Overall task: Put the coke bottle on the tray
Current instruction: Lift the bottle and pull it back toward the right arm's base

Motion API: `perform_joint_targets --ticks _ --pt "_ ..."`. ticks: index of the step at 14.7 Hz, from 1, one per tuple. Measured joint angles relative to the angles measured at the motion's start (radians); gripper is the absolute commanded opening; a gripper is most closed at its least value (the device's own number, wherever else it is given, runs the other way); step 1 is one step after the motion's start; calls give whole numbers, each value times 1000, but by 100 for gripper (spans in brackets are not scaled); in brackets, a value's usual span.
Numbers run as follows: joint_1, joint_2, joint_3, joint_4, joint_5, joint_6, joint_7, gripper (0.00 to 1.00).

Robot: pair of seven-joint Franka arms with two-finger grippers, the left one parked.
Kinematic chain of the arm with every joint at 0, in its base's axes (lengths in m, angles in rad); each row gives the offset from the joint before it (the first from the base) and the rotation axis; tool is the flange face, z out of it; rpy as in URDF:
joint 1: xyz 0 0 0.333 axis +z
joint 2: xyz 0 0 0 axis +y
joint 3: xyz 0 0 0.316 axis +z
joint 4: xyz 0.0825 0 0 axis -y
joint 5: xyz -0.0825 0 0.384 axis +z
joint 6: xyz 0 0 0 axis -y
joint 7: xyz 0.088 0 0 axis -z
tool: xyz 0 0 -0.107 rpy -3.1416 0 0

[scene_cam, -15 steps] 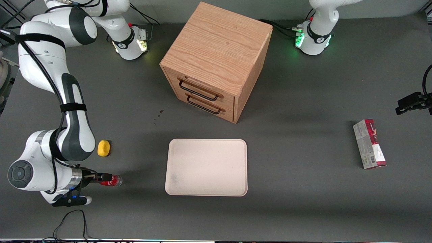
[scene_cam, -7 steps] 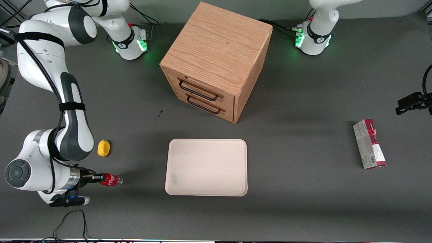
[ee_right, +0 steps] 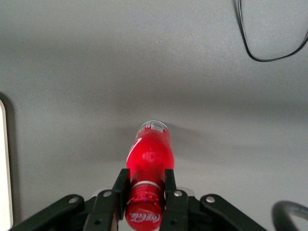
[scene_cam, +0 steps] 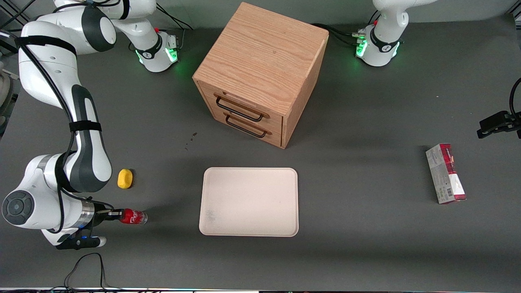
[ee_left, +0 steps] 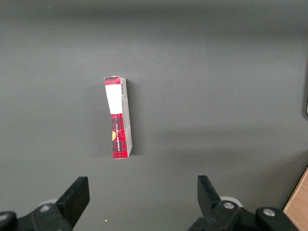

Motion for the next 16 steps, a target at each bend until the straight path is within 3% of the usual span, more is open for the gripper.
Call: perform_joint_targets --ticks 5,11,16 --pt "0 -18 0 16 -8 -67 -2 0" --pt "0 -67 1 104 -9 -266 -17 0" --pt "-1 -203 1 133 -9 -431 -18 0"
